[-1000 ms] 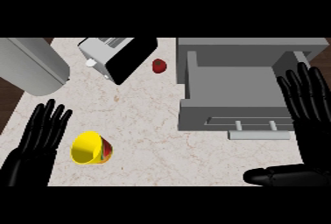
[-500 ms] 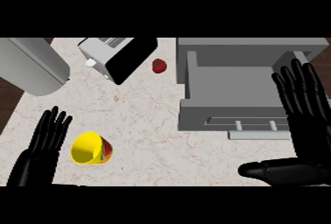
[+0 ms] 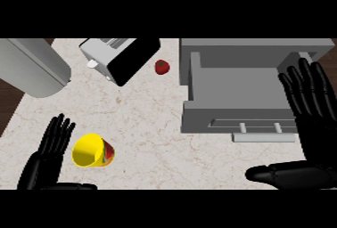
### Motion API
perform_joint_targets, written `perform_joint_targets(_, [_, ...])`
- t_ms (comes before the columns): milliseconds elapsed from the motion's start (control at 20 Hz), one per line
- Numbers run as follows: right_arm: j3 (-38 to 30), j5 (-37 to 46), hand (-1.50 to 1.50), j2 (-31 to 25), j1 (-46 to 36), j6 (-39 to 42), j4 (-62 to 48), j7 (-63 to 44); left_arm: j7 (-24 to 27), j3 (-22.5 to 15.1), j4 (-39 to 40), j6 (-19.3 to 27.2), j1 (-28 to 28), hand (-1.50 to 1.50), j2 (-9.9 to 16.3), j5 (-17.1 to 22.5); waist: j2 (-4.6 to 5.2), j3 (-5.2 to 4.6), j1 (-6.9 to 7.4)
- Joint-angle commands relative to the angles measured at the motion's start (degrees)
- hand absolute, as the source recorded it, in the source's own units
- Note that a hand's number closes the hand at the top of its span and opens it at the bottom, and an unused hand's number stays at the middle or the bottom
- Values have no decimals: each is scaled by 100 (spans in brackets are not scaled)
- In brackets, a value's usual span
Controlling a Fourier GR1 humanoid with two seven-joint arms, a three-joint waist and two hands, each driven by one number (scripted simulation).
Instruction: Pick up the cup, place it into the drawer and close the drawer
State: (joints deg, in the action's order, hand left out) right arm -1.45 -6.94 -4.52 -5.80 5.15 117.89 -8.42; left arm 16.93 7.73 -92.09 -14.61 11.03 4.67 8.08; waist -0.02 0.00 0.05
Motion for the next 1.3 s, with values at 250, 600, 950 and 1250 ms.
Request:
perform_joint_targets(250, [-119,-68,-150,-22,-113,10,-28,-102,1034,123,1274,-295,-74,-150,63,-240,0,-1,5])
perform_joint_targets(600, [-17,-143,-150,-58,-58,121,204,-260,1487,511,2823,-170,-1232,-150,265,-245,5,-3,-29])
perform_joint_targets(950, [192,230,-150,110,-340,-118,-37,-244,1906,485,3568,39,-1515,-150,146,-457,11,-5,-21])
perform_joint_targets(1250, [-132,-232,-150,-86,199,295,197,-1,2318,535,4037,-157,-1554,-150,379,-535,5,-2,-36])
